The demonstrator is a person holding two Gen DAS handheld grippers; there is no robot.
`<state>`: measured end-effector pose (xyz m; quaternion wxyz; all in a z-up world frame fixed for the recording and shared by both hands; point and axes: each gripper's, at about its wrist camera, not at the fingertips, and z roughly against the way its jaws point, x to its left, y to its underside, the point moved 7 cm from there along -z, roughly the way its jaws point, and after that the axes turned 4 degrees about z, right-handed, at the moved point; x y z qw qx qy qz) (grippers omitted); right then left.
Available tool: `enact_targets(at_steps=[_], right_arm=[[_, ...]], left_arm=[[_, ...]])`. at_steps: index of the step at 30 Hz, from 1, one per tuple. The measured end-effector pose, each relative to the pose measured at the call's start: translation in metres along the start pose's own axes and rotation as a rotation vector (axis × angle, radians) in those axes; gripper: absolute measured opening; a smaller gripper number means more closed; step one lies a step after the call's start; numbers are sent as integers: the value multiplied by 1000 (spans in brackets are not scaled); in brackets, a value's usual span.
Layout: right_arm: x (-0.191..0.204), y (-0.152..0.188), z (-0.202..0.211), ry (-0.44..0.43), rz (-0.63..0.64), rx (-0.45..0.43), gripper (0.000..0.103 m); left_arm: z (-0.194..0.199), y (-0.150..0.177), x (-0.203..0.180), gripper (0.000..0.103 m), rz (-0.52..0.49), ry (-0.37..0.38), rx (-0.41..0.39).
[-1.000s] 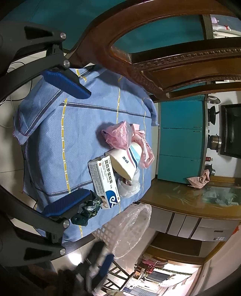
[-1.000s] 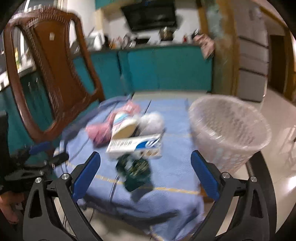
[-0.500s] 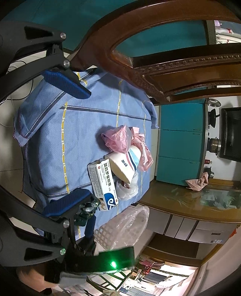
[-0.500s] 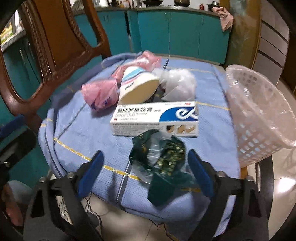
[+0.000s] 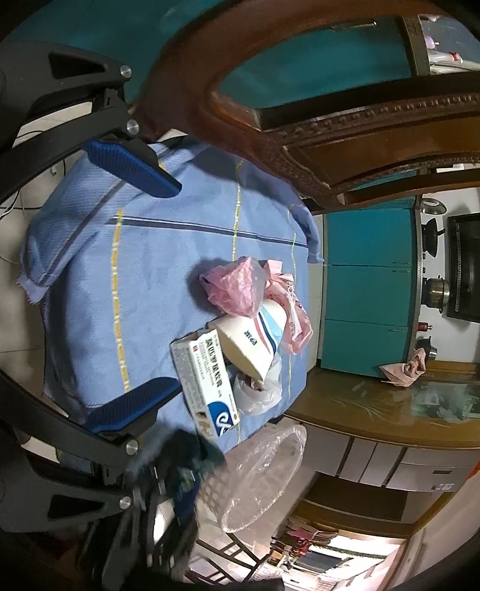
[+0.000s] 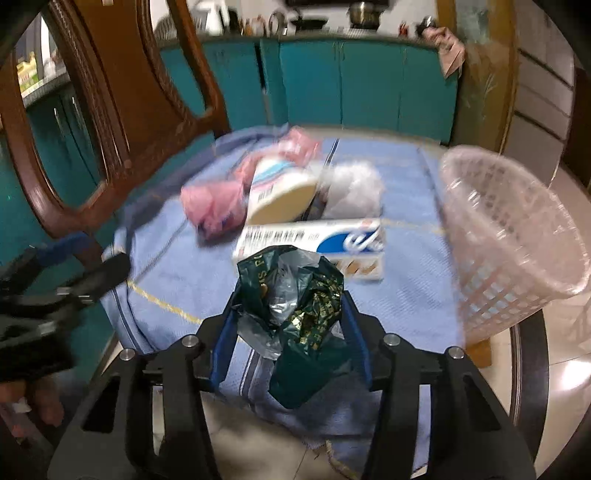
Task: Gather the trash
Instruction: 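Grasp the pink plastic bag with the left tool while the right holds the green bag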
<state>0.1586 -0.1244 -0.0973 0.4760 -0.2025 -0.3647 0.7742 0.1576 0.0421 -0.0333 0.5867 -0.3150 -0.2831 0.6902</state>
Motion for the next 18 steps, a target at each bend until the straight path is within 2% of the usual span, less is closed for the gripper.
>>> enact_targets(at_steps=[2,6,12,15,16,17,18], right_arm=[[-9,-6,10,10,-19,-44,52],[-22,-9,13,-8,-72,-54,52],[-23,-10,13,-7,-73,-65,52],[-21,-9,12,-8,-80,-62,52],[-22,-8,12,-7,-81,-62,52],[-22,-8,12,-7,-82,-62,52],[-22,-8,12,-7,-81,-63,52]], left_arm=[[-11,-6,-3,97,-6,8,21],[-39,-20,-9,97,-19,13,54],[-88,-35,-12,94,-53,-45,108],[-105,-37,-10,82,-53,-49,142],[-110,-37,-9,74,-48,-51,154],[-113,-36,-7,60,-35,-42,169],[-115,-35,-6,51,-23,-35,181]])
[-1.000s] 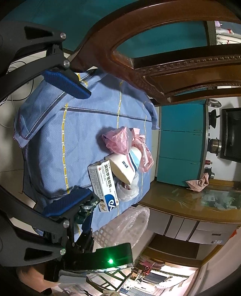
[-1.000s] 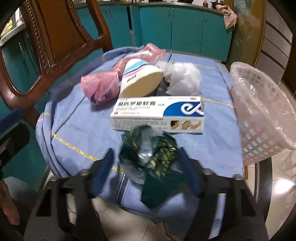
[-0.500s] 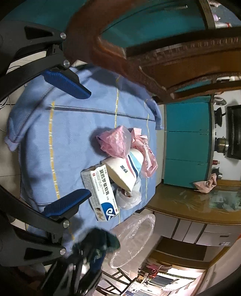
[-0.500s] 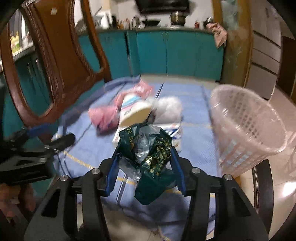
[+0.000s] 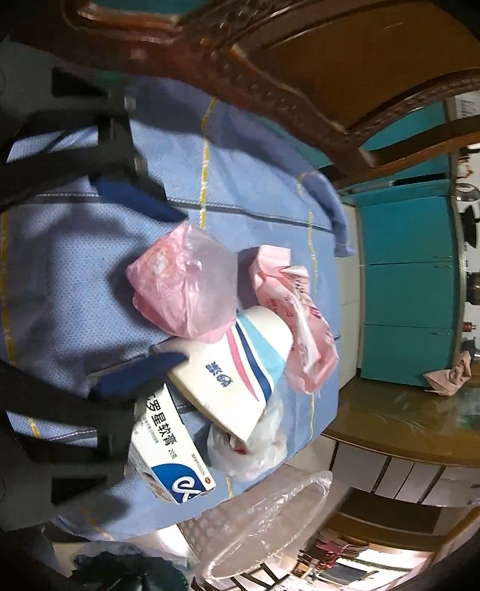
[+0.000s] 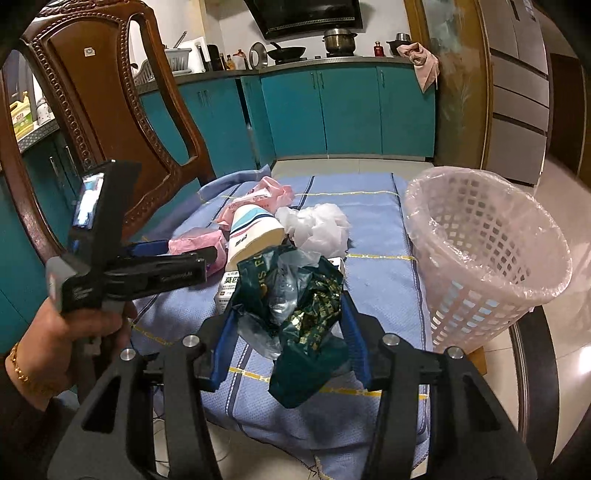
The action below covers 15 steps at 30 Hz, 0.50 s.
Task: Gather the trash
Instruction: 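Grasp the pink plastic bag with the left tool while the right holds the green bag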
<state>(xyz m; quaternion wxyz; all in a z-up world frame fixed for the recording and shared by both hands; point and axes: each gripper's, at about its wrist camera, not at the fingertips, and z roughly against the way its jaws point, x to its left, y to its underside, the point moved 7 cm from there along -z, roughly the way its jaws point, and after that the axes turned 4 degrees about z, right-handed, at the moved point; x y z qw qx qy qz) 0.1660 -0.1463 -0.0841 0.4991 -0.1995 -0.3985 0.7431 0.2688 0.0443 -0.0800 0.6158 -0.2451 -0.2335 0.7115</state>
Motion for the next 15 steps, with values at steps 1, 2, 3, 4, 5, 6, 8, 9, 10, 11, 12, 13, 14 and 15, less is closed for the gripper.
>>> enact_targets(at_steps=[1,2,3,4,5,6,8,9,10,11,12,13,14,15], right_arm=[[0,0,0,0,0,0,52],[0,0,0,-1,-1,1,52],[0,0,0,-2,-2,0,52],[0,-1,0,-1,-1,-1,52],[0,-1,0,0,-2,-2,52],[0,-2,0,0,-3,-5,52],[0,-2,1,1,-3,-10,52],[0,-3,2,1,-4,-14,52],[-1,-3,2,2,-5,-17,52],[-1,-3,3,3,-6,-20,52],[-1,-3,4,5,-7,-25,52],[-1,-3,5,6,-7,-29,52],[-1,-3,6,7,-6,-32,52],[0,-3,6,8,-2,-35,52]], left_arm=[[-2,2,2,40,11,9,15],[0,3,3,38,18,13,22],[4,4,4,37,18,15,21],[11,5,5,35,18,20,10],[16,5,6,34,18,24,-2],[29,6,7,34,21,28,-30],[62,9,10,34,31,26,-107],[73,9,9,34,37,34,-136],[90,11,8,34,44,48,-177],[99,13,6,34,44,50,-200],[114,18,5,34,38,45,-240],[121,19,5,34,36,40,-260],[127,24,5,34,35,35,-279],[131,28,4,34,36,33,-283]])
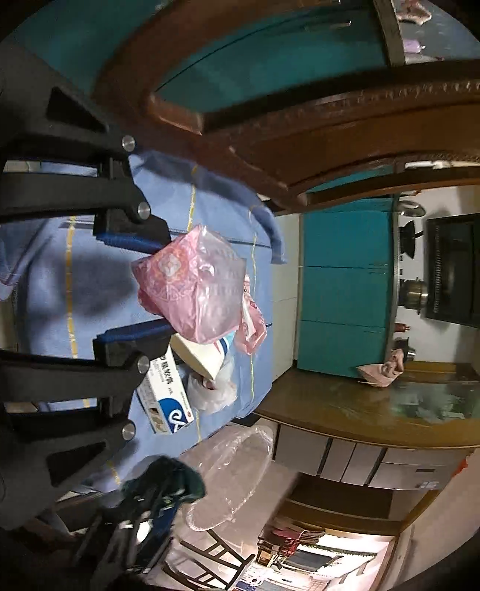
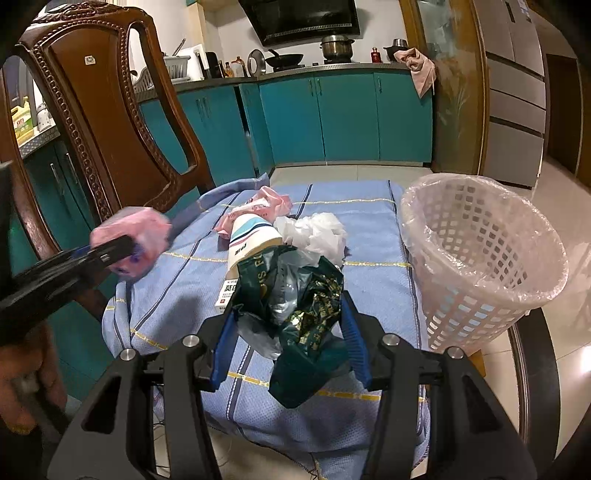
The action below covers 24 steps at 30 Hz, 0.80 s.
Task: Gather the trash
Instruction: 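Grasp the pink plastic bag with the left tool while the right holds the green bag, then carry the green bag into the basket and open the right tool while the left holds the pink bag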
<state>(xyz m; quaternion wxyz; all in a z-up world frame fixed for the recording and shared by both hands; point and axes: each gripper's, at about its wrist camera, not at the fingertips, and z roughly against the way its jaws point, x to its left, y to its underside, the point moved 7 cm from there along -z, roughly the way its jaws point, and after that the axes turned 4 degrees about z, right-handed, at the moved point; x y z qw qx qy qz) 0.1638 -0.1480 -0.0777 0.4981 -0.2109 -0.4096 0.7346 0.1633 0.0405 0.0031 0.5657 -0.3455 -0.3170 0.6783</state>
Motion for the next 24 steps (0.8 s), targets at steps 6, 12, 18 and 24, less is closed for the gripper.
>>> enact_targets(at_steps=[6,12,18,24], right_arm=[[0,0,0,6,-3,-3,52],[0,1,0,7,-3,-1,52],[0,0,0,7,-3,0,52],[0,0,-1,8,-2,3,52]], left_arm=[[-5,9,3,34,6,15,40],[-8,11,0,34,-4,19,53],[-11,11,1,34,-8,19,60],[-13,13,1,34,-9,18,63]])
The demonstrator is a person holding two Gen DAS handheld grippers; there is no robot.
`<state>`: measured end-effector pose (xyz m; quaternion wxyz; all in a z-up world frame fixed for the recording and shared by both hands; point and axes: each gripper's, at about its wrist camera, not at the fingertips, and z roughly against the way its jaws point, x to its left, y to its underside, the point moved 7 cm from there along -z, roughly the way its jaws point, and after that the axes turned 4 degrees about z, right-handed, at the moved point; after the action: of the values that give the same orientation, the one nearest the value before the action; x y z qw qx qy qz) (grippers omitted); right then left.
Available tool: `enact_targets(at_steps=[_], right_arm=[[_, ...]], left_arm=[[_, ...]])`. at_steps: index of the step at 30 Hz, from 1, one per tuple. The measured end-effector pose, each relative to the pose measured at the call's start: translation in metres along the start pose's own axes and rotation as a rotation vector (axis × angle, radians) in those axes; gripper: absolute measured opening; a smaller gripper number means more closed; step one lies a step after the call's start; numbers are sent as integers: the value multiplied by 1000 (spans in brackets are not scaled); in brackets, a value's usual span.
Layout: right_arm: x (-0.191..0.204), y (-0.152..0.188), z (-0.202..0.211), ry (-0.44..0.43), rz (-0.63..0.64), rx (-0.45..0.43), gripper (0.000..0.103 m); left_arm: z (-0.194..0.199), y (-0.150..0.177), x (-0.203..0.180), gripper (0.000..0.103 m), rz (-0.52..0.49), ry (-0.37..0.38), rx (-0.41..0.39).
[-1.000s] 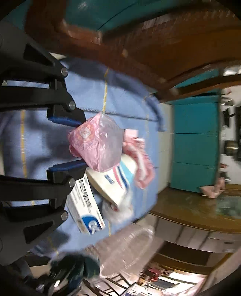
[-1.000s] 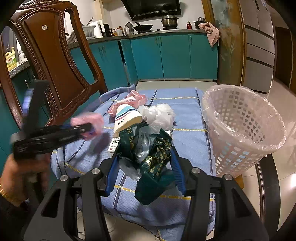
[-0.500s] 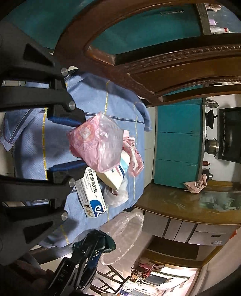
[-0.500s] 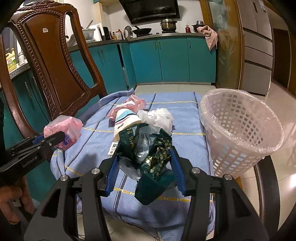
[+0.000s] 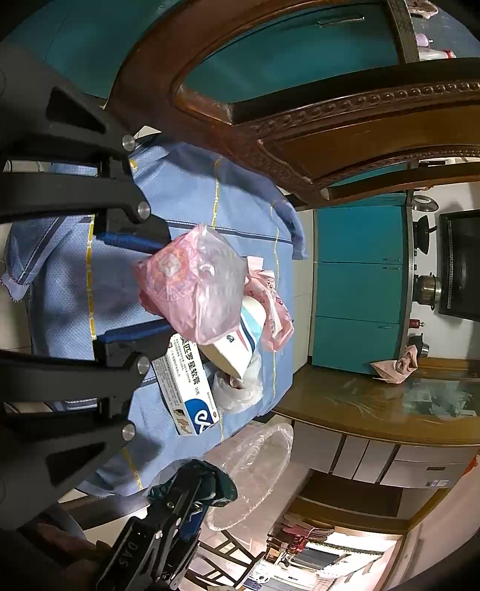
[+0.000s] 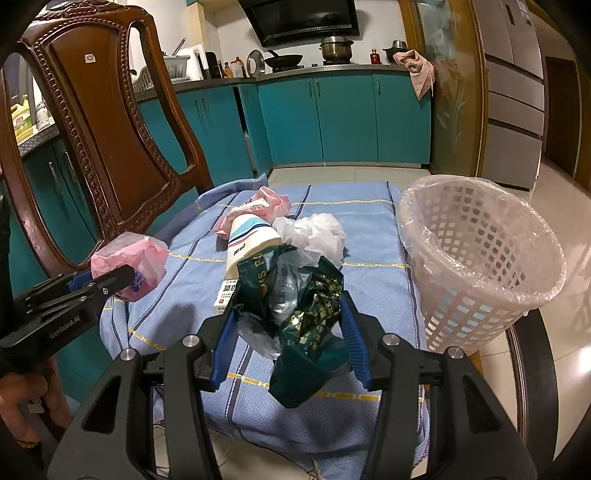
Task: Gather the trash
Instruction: 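Carry the green bag into the basket and open the right tool while the left holds the pink bag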
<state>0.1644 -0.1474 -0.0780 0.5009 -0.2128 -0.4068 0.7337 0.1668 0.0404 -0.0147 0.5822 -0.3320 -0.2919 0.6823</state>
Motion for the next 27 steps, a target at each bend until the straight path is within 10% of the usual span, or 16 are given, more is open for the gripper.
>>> enact_targets(at_steps=[15,21,27], right_arm=[[-9,-9,4,10,-13,-35,52],[-95,-60,30,176,-150,-231,52],[-186,-65,1,305,-308,-203,56]], left_arm=[[-4,2,1,34,-1,-1,6],[-5,1,3,34,8,-5,5],[-7,2,3,35,7,-7,7]])
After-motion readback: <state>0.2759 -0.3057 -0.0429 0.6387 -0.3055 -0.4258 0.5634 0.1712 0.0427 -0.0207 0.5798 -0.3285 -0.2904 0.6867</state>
